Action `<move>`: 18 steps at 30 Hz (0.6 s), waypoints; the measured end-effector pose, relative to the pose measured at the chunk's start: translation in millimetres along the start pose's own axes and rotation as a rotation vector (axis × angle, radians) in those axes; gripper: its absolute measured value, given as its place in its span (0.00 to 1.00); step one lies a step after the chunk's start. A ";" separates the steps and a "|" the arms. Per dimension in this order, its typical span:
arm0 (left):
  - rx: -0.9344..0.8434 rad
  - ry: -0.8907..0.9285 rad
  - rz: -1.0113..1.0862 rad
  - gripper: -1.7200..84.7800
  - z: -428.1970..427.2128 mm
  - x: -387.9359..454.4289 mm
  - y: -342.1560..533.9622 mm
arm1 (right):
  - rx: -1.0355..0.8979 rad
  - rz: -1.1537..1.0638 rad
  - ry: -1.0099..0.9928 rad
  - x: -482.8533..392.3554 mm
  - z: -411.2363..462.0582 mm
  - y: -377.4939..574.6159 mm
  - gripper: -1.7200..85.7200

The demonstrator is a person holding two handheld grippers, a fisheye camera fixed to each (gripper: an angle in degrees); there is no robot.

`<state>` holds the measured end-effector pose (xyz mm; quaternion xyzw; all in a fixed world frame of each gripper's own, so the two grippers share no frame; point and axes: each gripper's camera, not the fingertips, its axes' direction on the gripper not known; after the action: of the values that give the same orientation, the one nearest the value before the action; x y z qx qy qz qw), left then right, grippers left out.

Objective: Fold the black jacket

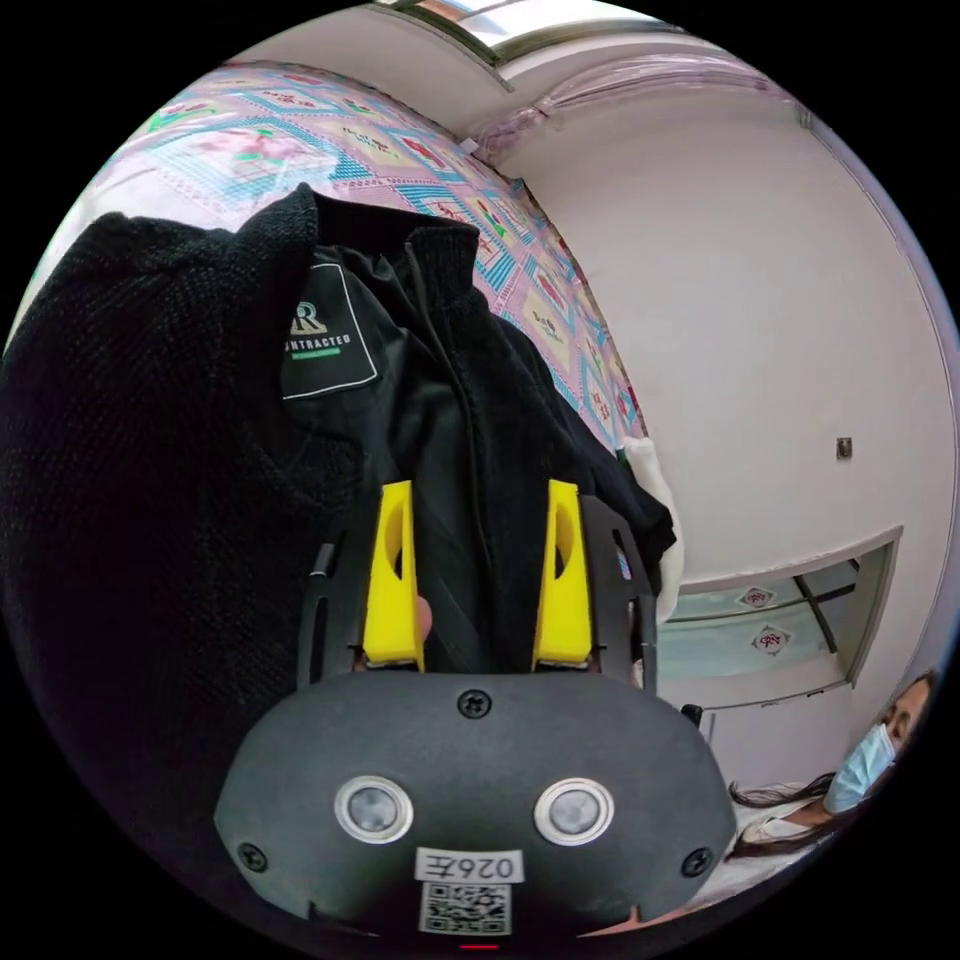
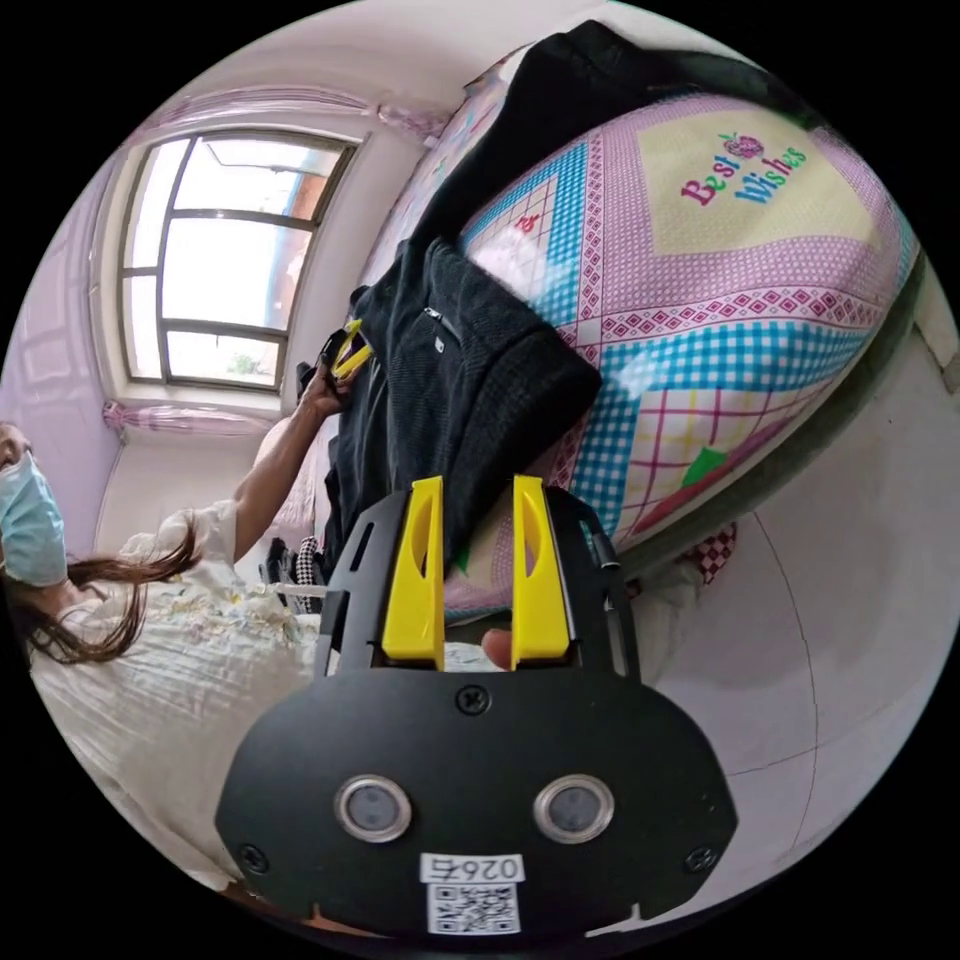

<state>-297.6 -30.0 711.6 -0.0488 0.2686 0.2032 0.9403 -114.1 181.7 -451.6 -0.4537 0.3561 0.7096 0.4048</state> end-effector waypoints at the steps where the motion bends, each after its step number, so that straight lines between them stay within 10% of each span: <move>1: 0.003 -0.017 -0.009 0.26 11.5 1.7 -0.7 | -0.002 0.005 0.001 -0.3 1.9 -0.7 0.09; 18: 0.217 0.165 0.066 0.04 66.6 18.7 6.5 | -0.071 -0.022 -0.237 -14.1 50.9 6.4 0.02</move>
<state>-253.5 -4.1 758.5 0.0453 0.3670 0.1993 0.9075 -134.2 219.8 -420.6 -0.3846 0.2753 0.7661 0.4353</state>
